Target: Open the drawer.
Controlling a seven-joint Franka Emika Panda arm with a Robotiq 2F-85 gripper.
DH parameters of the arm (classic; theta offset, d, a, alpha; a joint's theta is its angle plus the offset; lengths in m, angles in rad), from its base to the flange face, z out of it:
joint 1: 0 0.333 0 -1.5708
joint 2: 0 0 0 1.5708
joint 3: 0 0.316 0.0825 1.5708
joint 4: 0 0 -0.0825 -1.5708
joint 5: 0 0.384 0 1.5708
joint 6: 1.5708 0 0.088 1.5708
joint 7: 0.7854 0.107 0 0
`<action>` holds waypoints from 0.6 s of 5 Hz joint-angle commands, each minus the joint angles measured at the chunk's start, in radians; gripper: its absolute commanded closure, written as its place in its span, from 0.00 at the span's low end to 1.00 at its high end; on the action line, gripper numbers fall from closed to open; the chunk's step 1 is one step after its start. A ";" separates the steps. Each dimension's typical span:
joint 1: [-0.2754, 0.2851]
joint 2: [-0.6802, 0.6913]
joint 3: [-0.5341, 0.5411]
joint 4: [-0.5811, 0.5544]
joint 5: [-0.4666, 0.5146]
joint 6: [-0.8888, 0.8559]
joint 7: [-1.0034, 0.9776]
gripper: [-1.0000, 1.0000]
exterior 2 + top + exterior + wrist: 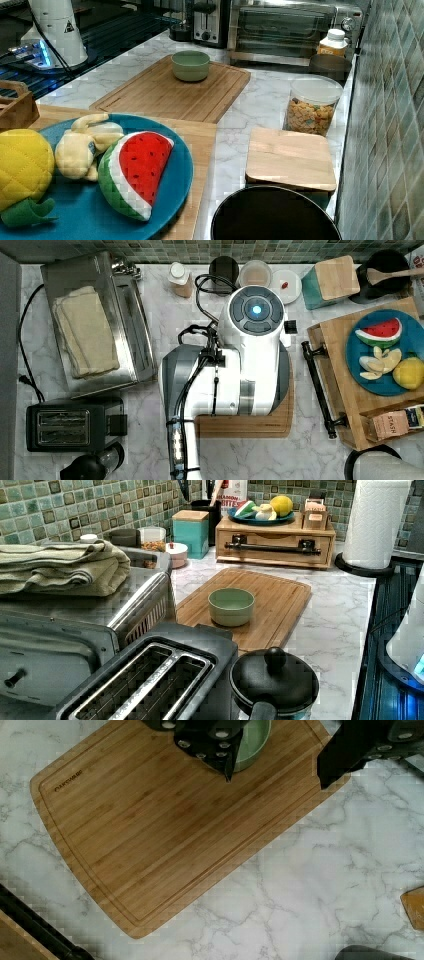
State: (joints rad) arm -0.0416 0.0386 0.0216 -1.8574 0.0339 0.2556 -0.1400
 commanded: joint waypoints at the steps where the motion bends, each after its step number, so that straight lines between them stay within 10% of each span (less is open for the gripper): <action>1: -0.001 0.000 0.001 -0.008 0.007 0.009 0.000 0.00; 3: -0.020 -0.067 -0.007 -0.090 -0.056 0.022 -0.229 0.00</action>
State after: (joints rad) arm -0.0466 0.0223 0.0252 -1.9092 0.0080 0.2537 -0.2296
